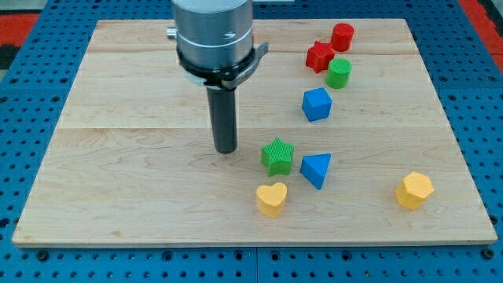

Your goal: Move the green star along with the blue triangle towards right

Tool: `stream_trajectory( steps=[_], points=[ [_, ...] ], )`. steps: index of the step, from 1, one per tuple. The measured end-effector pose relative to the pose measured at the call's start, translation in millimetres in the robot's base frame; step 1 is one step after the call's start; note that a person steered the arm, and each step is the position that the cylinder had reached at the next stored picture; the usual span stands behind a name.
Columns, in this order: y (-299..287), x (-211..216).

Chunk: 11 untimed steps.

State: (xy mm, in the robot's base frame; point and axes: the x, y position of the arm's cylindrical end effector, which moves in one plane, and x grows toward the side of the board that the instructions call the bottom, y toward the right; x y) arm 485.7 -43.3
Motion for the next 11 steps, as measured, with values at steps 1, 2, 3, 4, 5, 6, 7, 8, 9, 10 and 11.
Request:
stream_trajectory(
  steps=[1, 2, 3, 4, 5, 6, 7, 8, 9, 10, 11],
  points=[
    [9.5, 39.1],
    [32.9, 46.5],
    [36.6, 13.2],
    [61.5, -25.0],
    [81.1, -29.9],
    [70.8, -29.9],
    [44.3, -29.9],
    [35.4, -28.1],
    [65.1, -7.4],
    [84.8, 8.7],
    [86.0, 10.3]
  ],
)
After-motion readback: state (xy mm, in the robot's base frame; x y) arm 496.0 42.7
